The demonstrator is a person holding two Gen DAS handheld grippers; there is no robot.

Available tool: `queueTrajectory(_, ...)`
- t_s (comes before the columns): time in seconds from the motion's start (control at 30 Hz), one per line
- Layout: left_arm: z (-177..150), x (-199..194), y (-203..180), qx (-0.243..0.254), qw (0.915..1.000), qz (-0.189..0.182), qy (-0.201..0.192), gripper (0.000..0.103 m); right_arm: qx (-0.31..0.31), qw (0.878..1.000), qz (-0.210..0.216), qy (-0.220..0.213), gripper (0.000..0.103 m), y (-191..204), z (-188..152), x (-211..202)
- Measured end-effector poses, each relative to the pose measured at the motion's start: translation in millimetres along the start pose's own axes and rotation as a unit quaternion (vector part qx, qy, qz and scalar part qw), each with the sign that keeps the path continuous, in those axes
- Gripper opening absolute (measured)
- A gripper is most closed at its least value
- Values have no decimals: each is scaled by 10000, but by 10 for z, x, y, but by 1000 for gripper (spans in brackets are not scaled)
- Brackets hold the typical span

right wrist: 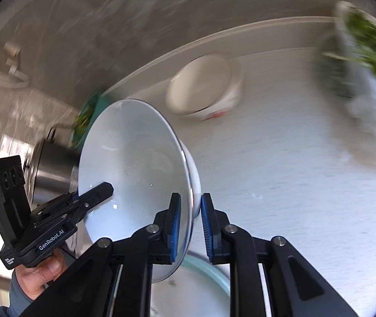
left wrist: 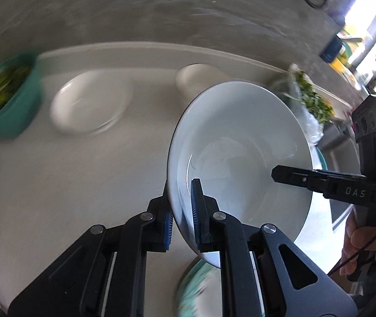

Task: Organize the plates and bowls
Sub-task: 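Carry the white bowl with both grippers and lower it onto the plate stack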

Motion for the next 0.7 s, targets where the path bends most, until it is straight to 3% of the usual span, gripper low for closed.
queueTrajectory(0.33, -916, -319, 1223, -1040, 9938, 347, 165, 10, -757, 9934, 72, 856, 20, 936, -340, 956)
queueTrajectory(0.53, -1272, -362, 1620, -1276, 9907, 385, 268, 10, -956, 9876, -100, 1245, 20, 1199, -526, 1428)
queueTrajectory(0.7, -1406, -317, 1743, -1257, 9907, 362, 377, 10, -1008, 9858, -243, 1319, 20, 1243, -657, 1525)
Point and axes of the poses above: each gripper's, at about its wrist camera, not at the fingertips, and x roughly the way its jaws point, y to its left, z to its top, the point moved 5 cm from there along x, roughly the way its jaws point, and after that the axes turned 5 degrees about x, right-handed, at the moved point
